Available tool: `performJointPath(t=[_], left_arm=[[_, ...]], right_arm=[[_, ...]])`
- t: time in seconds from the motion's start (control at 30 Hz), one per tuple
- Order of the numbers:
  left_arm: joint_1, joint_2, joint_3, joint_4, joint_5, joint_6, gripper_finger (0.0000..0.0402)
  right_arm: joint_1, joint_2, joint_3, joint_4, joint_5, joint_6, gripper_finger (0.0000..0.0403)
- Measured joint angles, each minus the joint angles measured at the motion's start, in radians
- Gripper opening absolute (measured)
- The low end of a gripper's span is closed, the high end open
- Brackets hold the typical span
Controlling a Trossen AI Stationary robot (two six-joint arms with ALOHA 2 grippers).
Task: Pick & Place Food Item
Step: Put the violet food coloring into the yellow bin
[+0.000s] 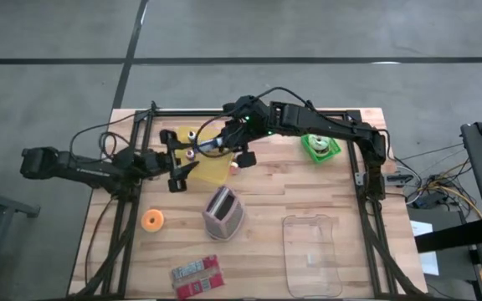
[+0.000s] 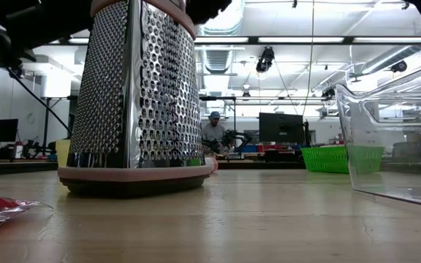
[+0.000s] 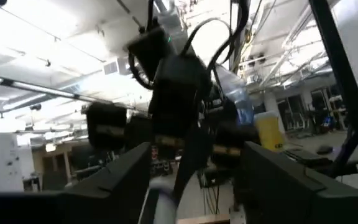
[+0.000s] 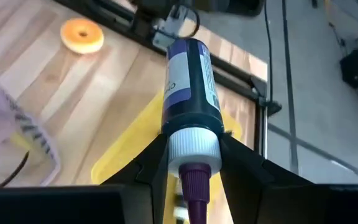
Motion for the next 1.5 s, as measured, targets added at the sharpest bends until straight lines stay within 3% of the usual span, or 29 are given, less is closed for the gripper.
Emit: performJointPath(t=[0.17,0.33,0.63,1.1,1.5], left_arm=[[-0.001,-0.001,-0.001,0.006,-0.013,-0.011,0.0272],[-0.004,-0.013,0.011,0.012,-0.006,-0.042,0.0265],[-0.043,-0.017,0.033,0.002,0.007,-0.057,0.0263],[-0.074,-0.026,0.038,0.0,0.006,-0.058,0.0262],[-0.074,-0.034,0.038,0.0,0.006,-0.054,0.0262]], right_arm=[[-0.008,-0.005,0.003,-0.014,-0.016,-0.007,0.0108],[-0.025,-0.004,-0.001,-0.101,0.09,-0.058,0.0108],[-0.082,-0.005,-0.095,-0.17,0.11,-0.108,0.0108],[-0.165,-0.005,-0.353,-0.024,0.181,-0.302,0.0108],[-0.174,-0.005,-0.401,0.05,0.195,-0.451,0.0108]])
